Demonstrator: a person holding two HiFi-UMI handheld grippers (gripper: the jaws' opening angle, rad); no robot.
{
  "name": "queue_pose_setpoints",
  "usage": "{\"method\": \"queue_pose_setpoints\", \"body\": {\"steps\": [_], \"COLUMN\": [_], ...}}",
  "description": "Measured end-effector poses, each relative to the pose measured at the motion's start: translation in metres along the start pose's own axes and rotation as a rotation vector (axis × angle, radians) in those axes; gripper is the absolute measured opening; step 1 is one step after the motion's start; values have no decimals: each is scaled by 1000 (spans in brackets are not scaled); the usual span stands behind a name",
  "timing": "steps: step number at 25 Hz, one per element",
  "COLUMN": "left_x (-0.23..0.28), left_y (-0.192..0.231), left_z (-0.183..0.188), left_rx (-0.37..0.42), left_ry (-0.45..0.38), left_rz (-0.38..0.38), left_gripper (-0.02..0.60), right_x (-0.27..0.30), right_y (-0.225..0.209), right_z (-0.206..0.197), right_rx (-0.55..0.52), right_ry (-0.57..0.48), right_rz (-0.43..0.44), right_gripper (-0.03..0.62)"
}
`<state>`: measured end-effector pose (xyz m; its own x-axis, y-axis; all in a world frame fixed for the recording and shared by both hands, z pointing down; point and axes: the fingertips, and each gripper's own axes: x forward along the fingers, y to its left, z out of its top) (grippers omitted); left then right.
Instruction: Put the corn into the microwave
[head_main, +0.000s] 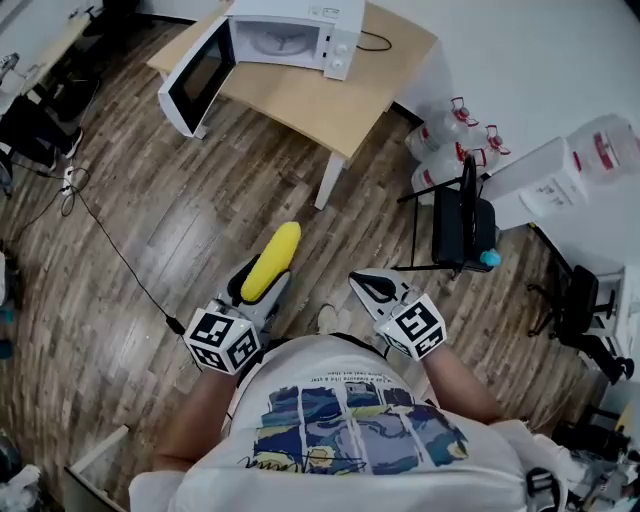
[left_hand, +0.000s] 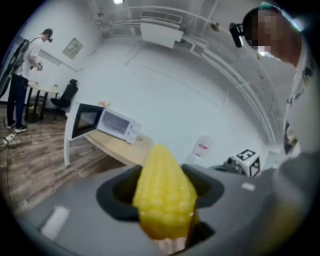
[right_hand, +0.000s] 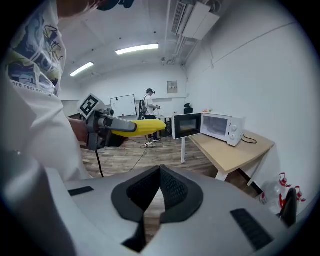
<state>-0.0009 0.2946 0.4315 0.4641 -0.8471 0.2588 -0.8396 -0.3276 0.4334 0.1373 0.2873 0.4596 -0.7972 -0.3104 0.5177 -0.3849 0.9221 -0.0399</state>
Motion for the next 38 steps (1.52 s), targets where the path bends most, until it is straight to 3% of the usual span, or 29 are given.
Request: {"method": "queue_pose_setpoints", "body": {"steps": [6, 9, 13, 16, 19, 23, 31, 38], "left_x": [54, 73, 89, 103, 125, 162, 216, 249], "left_y": [-35, -42, -35, -14, 16, 58, 130, 195], "left_z": [-8, -5, 3, 16, 28, 57, 126, 149], "left_rx": [18, 11, 22, 24, 17, 31, 31, 21], "left_ry": [28, 30, 43, 37, 24, 23, 3, 8], "left_rz": [47, 73, 99, 111, 112, 85, 3, 46], "left_gripper": [259, 259, 259, 259, 259, 259, 258, 258], "right_x": [-39, -48, -43, -33, -23, -2, 64, 97], "right_y": [-50, -73, -94, -108, -128, -157, -199, -217], "right_z": [-20, -29, -30, -24, -15, 3, 65, 88], "right_rx": [75, 95, 126, 143, 137, 154, 141, 167], "right_ry": [-54, -60, -85, -97, -92, -65, -46, -30], "right_rz": [26, 22, 7, -5, -51, -112, -156, -156], "right_gripper": [11, 118, 119, 55, 34, 34, 34, 34]}}
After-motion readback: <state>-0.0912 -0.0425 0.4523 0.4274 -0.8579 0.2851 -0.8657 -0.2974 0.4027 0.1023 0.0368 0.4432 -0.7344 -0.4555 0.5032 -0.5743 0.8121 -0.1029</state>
